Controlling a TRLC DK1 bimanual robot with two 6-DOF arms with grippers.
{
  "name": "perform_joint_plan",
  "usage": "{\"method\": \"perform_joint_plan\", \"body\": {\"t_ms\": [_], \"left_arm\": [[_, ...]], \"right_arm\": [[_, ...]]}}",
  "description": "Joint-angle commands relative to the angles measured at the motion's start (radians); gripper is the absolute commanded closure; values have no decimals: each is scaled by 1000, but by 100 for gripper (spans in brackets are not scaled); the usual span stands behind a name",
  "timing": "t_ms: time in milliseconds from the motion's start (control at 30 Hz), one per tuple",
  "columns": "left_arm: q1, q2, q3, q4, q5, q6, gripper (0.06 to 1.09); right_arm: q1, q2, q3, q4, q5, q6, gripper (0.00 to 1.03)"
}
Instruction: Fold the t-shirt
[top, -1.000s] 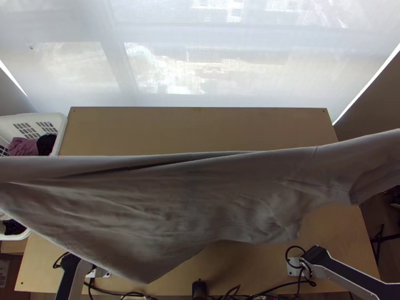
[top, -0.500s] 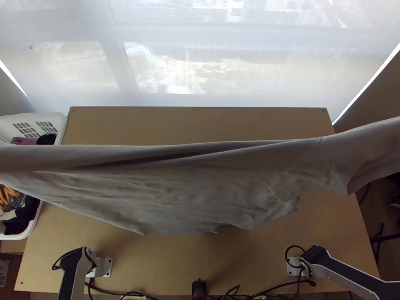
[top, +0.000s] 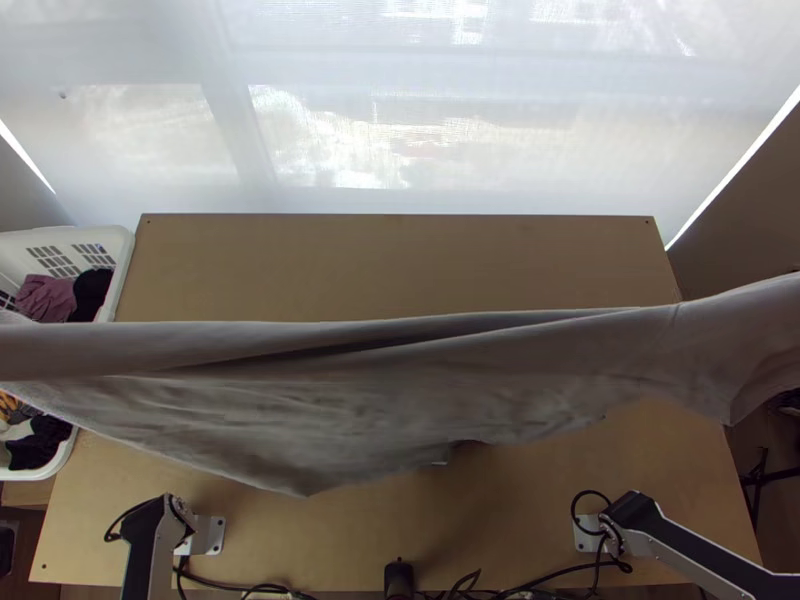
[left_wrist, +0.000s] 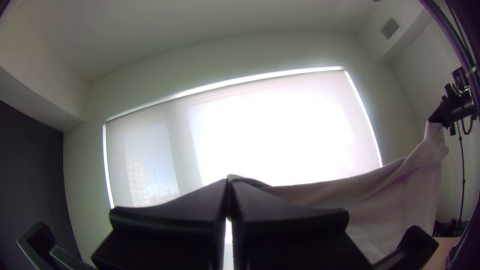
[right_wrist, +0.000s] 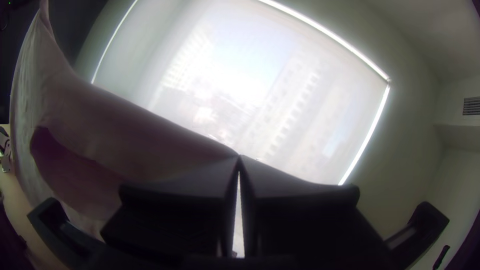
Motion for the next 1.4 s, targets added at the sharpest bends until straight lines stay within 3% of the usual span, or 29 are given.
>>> {"method": "perform_joint_plan", "body": {"t_ms": [0,167,400,633,833,933,1067,1167,1233,1367], "left_arm": [[51,-14,-45,-20,55,-21,105],[107,-77,-238,25,101,-21,105],[237,-120,-537,223,210,-115,105],[240,-68,-729,367,219,-230,105],[214,-6,-895,375,202,-168,105],[77,46,-939,375,63,-167,105],[-298,146,-970,425,-268,-142,105],[-401,244,-977,504,-321,-139,105],[-495,319,-977,559,-410,-130,105],[-535,465,-976,665,-448,-119,105]], "right_arm": [[-6,-5,-33,-29,-18,44,100],[-2,-11,-188,15,-21,70,100],[25,-8,-485,248,-21,68,100],[9,70,-697,412,-49,88,100],[-9,179,-743,486,-98,108,100],[-41,239,-742,524,-132,122,100],[-54,303,-728,558,-144,131,100],[-57,345,-706,575,-149,131,100],[-69,374,-691,586,-150,131,100],[-107,428,-692,607,-166,130,100]]}}
